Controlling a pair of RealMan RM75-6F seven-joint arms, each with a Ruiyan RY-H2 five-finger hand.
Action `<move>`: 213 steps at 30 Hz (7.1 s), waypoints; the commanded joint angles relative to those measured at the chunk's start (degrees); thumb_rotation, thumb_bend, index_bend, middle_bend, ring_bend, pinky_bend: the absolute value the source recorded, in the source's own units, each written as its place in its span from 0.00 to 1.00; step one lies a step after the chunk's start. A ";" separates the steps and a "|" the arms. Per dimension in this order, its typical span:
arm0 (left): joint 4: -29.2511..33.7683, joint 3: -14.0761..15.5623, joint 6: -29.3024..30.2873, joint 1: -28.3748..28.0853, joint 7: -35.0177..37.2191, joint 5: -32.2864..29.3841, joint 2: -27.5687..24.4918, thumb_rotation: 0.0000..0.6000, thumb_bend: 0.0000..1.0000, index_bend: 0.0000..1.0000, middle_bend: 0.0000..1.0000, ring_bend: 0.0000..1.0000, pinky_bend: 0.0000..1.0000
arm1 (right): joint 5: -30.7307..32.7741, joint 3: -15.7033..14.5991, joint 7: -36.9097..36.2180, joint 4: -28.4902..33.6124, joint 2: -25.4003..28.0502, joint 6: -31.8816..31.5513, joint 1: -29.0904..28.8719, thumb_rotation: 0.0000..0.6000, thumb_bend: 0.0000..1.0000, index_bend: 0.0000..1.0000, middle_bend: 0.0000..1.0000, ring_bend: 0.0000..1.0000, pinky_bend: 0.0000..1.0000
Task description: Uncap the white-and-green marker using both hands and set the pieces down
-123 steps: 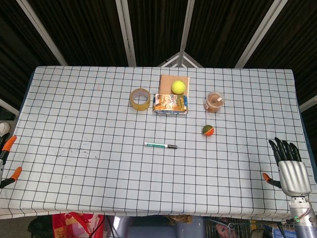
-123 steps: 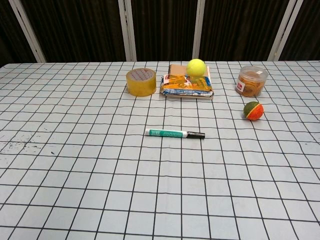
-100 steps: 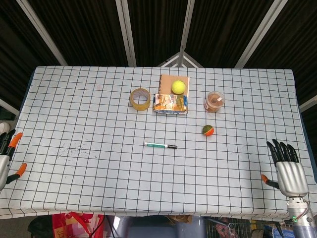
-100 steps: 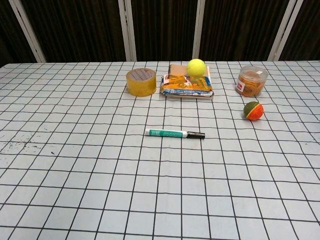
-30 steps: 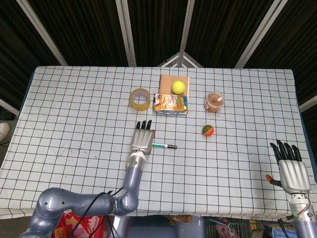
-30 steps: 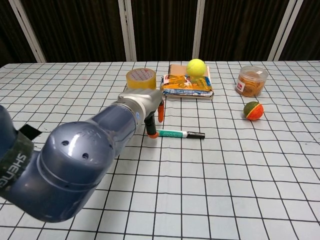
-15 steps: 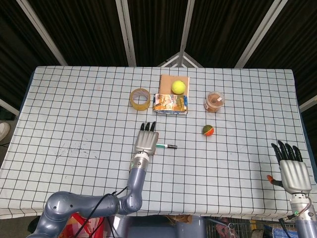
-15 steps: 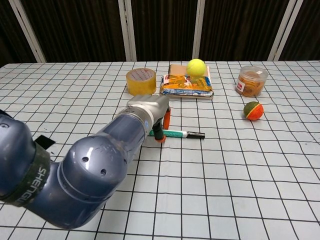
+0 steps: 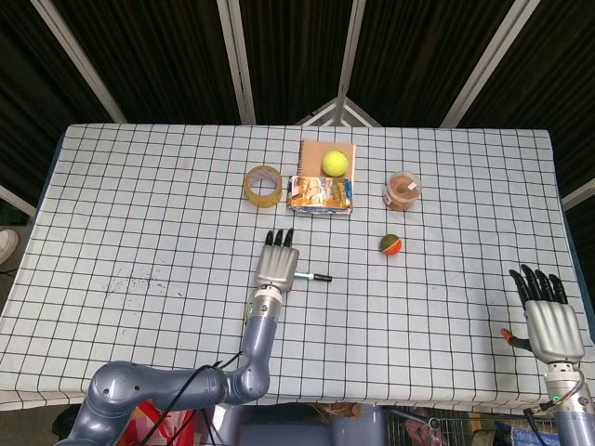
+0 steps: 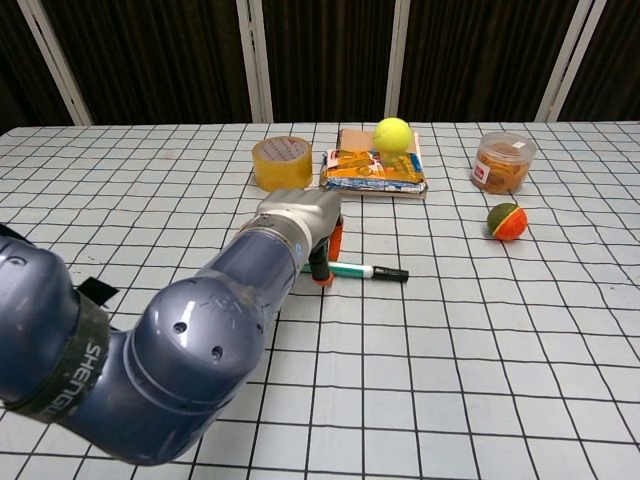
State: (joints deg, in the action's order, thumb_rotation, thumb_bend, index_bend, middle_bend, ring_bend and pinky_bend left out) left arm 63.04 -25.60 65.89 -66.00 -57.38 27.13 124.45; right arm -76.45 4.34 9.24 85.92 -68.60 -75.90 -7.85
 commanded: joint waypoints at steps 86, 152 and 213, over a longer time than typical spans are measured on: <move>8.00 -10.45 7.62 -8.05 1.81 5.16 3.54 1.00 0.51 0.66 0.13 0.00 0.01 | 30.19 11.65 24.95 23.54 -15.75 0.15 -24.90 1.00 0.23 0.53 0.04 0.02 0.04; 9.45 -8.98 7.90 -6.63 2.72 6.12 2.39 1.00 0.51 0.67 0.14 0.00 0.01 | 33.53 10.01 25.10 20.38 -16.17 0.47 -26.75 1.00 0.39 0.69 0.04 0.06 0.04; 64.29 14.98 23.47 22.28 -3.44 11.30 -48.77 1.00 0.54 0.06 0.01 0.00 0.00 | 28.80 7.11 14.68 15.12 -7.99 6.94 -20.88 1.00 0.20 0.13 0.02 0.01 0.00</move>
State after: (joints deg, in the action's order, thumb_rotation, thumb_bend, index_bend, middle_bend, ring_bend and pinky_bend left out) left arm 120.93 -14.36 85.06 -48.78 -62.09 35.19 83.26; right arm -46.12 12.36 24.70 100.45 -77.97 -69.16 -29.61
